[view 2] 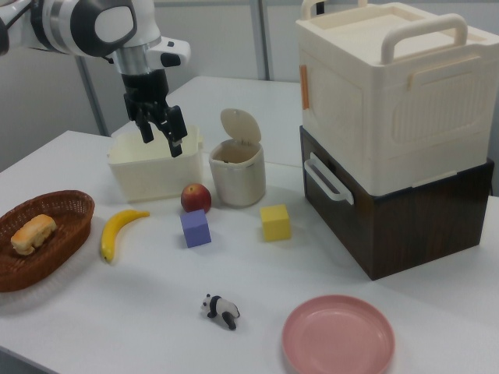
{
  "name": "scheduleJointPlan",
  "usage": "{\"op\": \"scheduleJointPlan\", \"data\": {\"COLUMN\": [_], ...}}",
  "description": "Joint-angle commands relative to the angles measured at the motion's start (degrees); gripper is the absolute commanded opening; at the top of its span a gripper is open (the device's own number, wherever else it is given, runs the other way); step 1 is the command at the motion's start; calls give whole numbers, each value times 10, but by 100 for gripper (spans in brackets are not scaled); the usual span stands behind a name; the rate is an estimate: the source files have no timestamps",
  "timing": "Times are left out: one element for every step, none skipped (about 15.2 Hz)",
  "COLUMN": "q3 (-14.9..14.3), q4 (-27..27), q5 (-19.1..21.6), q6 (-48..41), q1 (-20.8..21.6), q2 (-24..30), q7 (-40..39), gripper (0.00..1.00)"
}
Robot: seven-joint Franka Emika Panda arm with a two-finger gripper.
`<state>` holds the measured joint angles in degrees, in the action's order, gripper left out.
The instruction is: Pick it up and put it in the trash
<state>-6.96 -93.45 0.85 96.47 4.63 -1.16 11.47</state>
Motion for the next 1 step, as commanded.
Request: {"op": "scheduleJointPlan", "data": {"q3": [-1], "q4": [-14], "q5": [12], "q6": [-9], "q1": [1], "q2": [15], "q7": [-9], "gripper": [100]}}
